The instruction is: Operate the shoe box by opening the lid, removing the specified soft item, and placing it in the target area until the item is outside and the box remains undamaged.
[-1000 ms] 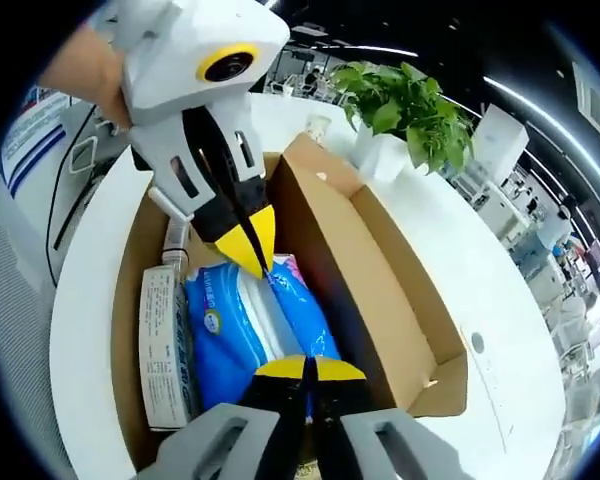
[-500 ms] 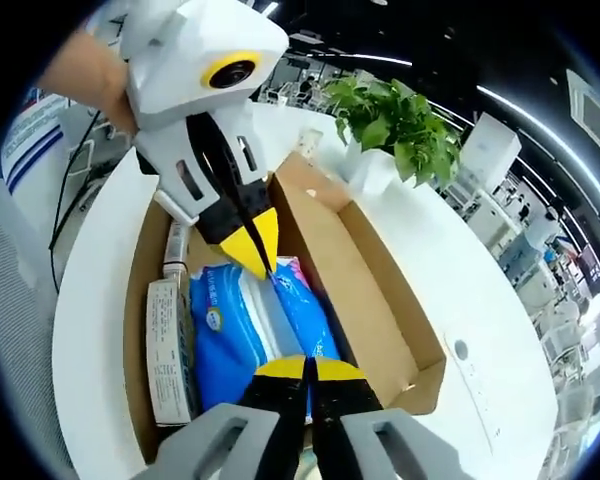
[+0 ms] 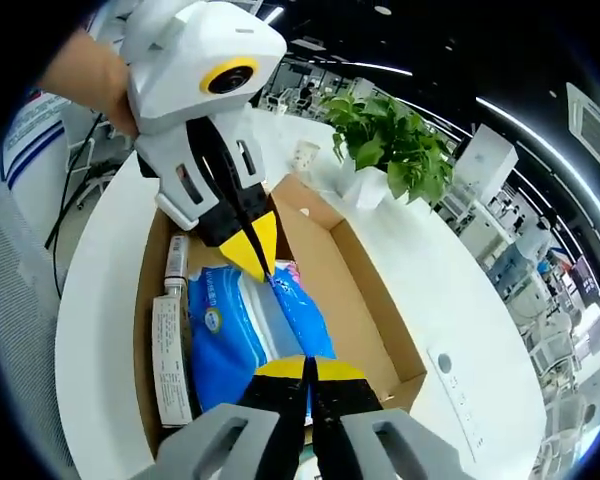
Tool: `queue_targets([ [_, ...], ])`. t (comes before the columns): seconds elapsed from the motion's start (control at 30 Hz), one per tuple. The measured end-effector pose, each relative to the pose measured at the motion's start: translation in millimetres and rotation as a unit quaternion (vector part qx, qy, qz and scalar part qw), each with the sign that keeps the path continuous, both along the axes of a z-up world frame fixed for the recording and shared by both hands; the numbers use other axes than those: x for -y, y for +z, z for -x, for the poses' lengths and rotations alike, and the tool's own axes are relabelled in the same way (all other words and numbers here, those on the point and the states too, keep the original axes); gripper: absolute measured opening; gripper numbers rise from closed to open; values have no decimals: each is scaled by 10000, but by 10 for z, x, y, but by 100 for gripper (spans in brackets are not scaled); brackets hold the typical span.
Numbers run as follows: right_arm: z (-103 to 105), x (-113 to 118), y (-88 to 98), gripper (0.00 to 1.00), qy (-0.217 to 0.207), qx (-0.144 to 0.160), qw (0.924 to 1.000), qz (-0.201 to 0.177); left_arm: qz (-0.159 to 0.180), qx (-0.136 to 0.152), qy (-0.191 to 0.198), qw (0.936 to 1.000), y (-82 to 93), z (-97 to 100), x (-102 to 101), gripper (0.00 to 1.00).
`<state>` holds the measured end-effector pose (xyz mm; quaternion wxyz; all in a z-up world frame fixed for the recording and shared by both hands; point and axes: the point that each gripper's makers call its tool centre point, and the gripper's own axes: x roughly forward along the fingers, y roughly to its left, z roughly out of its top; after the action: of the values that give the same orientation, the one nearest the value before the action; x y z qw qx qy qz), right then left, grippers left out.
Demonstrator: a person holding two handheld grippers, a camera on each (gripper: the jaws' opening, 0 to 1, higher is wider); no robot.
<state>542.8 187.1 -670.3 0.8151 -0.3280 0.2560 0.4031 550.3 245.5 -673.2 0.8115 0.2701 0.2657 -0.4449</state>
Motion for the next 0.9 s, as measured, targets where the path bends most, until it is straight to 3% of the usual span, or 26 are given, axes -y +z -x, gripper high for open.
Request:
queue_targets([
  [0.9, 4, 136, 466, 0, -23, 372, 9993, -1, -12, 345, -103, 9994, 448, 11, 136, 0],
])
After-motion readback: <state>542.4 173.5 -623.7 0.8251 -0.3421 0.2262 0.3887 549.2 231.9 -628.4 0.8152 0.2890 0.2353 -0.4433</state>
